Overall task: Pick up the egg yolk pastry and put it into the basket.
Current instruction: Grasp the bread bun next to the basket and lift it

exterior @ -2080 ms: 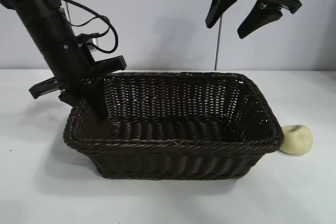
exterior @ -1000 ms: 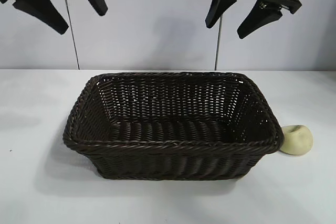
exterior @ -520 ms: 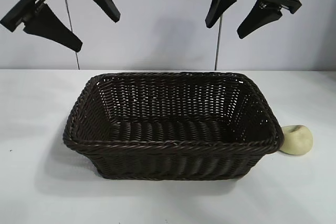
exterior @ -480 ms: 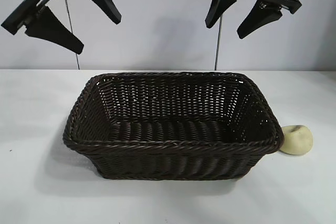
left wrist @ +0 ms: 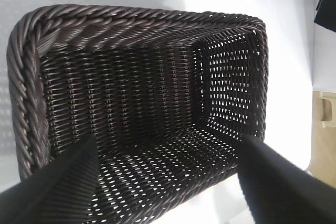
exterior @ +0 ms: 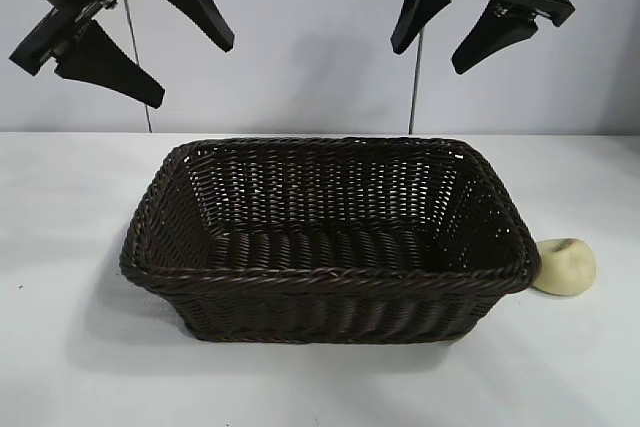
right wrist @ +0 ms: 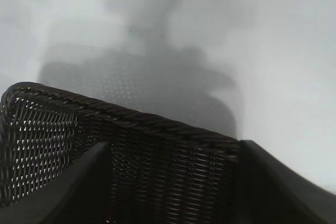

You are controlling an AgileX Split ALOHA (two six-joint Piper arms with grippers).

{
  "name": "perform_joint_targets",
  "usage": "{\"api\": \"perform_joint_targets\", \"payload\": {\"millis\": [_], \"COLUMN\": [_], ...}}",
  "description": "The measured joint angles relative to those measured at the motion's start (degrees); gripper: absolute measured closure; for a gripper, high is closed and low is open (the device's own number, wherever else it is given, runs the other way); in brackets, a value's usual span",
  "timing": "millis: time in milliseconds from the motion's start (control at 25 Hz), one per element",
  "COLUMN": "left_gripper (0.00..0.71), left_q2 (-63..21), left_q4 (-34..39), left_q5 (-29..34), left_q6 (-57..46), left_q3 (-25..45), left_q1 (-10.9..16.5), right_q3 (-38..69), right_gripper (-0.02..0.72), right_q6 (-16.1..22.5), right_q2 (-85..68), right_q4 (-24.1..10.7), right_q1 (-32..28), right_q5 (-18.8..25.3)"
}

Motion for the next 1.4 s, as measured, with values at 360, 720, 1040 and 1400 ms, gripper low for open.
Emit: {"api": "perform_joint_targets", "payload": {"millis": [360, 720, 1040, 1400], "left_gripper": [0.175, 0.175, 0.175, 0.175], "left_q2": [0.0, 0.0, 0.0, 0.0], "left_q4": [0.92, 1.03, 1.03, 1.03], "left_q5": [-0.03, 0.17, 0.17, 0.17], "left_q6": [0.04, 0.07, 0.07, 0.11], "left_q3": [0.0, 0.0, 0.0, 0.0], "left_q1": [0.0, 0.0, 0.0, 0.0], "right_q3": [0.0, 0.0, 0.0, 6.46], "right_gripper": [0.209, 0.209, 0.209, 0.209], "right_q6": [0.0, 0.0, 0.0, 0.0], "right_q2": [0.0, 0.0, 0.48, 4.09], "right_q4": [-1.87, -4.35, -7.5, -7.5], "right_q1": [-3.43, -12.48, -13.66, -13.66], "right_q5": [4.95, 11.15, 14.03, 12.88]}}
